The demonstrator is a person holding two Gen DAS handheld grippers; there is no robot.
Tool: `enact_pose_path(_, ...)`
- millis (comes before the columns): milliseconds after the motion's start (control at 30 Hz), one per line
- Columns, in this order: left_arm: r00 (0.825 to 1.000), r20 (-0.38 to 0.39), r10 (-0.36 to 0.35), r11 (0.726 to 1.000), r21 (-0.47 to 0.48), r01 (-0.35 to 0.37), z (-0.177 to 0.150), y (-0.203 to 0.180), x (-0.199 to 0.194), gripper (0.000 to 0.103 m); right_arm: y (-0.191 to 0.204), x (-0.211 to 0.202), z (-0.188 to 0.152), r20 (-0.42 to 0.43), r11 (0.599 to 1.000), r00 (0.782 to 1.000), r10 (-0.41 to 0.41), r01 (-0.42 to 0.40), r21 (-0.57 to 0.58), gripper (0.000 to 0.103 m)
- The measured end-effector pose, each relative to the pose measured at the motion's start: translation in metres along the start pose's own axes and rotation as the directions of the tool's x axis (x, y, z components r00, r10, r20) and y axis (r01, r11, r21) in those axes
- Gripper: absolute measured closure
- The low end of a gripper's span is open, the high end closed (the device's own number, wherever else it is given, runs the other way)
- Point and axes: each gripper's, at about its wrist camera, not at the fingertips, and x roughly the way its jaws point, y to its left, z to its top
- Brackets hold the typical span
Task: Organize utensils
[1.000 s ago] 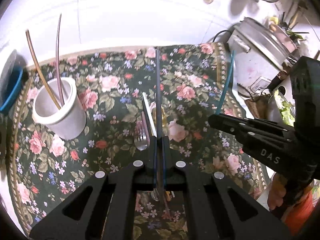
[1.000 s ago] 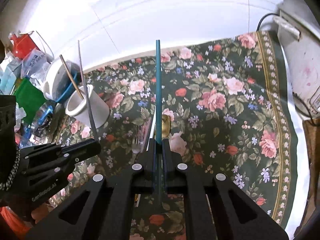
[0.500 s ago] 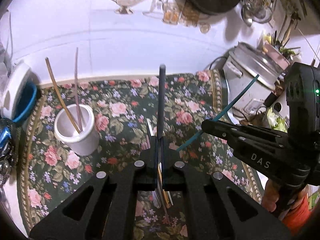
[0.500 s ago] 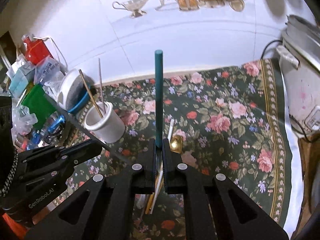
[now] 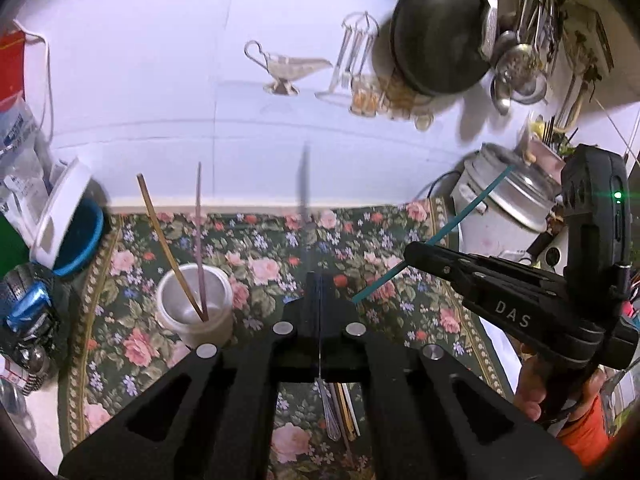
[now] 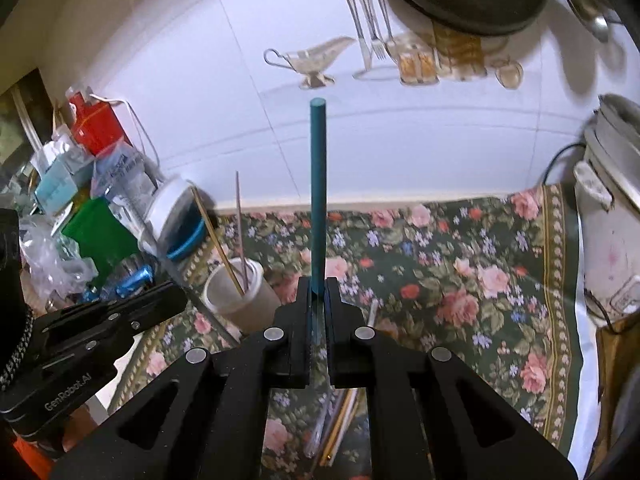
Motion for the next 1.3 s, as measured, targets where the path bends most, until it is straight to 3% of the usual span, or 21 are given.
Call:
enact_pose_path(200, 0.999, 0.036, 0.003, 1.000, -0.015, -0.002, 0.015, 0.016, -0.013, 0.103, 0.014, 0.003, 0.014, 0.020, 1.000, 1.000, 0.021, -0.021, -0.017, 0.098)
enact_pose_path(367, 0.999, -0.046, 0.018, 1.000, -0.023, -0.020, 0.012, 0.033, 0.004, 0.103, 0.024, 0.008, 0.020, 0.028, 0.999, 0.999, 0.027, -0.026, -0.026, 0.098)
enact_pose_path(433, 0.995, -0.100, 0.025, 0.999, -0.029, -0.028, 0.004, 0.039, 0.020, 0.098, 0.023, 0.011, 0.020, 0.026, 1.000, 0.999, 0.025, -0.024, -0.021, 0.098)
enact_pose_path(533, 0.978, -0.202, 0.044, 0.999, -0.014, -0.048, -0.016, 0.040, 0.053, 0.089, 0.016, 0.012, 0.020, 0.021, 1.000, 1.000, 0.012, -0.012, -0.002, 0.098)
enact_pose_path(667, 0.949, -0.315, 0.019, 1.000, 0.004, -0.019, -0.041, 0.029, 0.092, 0.086, -0.002, 0.009, 0.014, 0.009, 0.999, 1.000, -0.029, 0.029, 0.028, 0.098)
enact_pose_path(733, 0.930, -0.367, -0.005, 1.000, 0.006, 0.007, -0.054, 0.021, 0.113, 0.073, -0.012, 0.006, 0.009, 0.001, 0.998, 0.999, -0.053, 0.053, 0.040, 0.098)
enact_pose_path(800, 0.917, -0.400, -0.003, 1.000, 0.015, 0.010, -0.064, 0.014, 0.129, 0.069, -0.026, 0.001, 0.003, -0.006, 0.995, 0.996, -0.090, 0.090, 0.054, 0.098)
enact_pose_path(933, 0.881, -0.473, 0.032, 0.999, 0.045, -0.013, -0.087, 0.003, 0.170, 0.068, -0.051, -0.010, -0.007, -0.016, 0.986, 0.989, -0.145, 0.146, 0.087, 0.098)
enact_pose_path(1133, 0.840, -0.530, 0.116, 0.991, 0.114, -0.065, -0.108, -0.002, 0.203, 0.068, -0.087, -0.025, -0.025, -0.045, 0.969, 0.981, -0.189, 0.193, 0.152, 0.098)
enact_pose_path(1233, 0.830, -0.543, 0.125, 0.989, 0.134, -0.061, -0.115, -0.003, 0.204, 0.068, -0.098, -0.029, -0.030, -0.054, 0.965, 0.980, -0.194, 0.200, 0.170, 0.098)
enact_pose_path(1300, 0.839, -0.528, 0.133, 0.986, 0.157, -0.058, -0.119, -0.006, 0.203, 0.066, -0.103, -0.030, -0.031, -0.059, 0.964, 0.980, -0.191, 0.199, 0.178, 0.098)
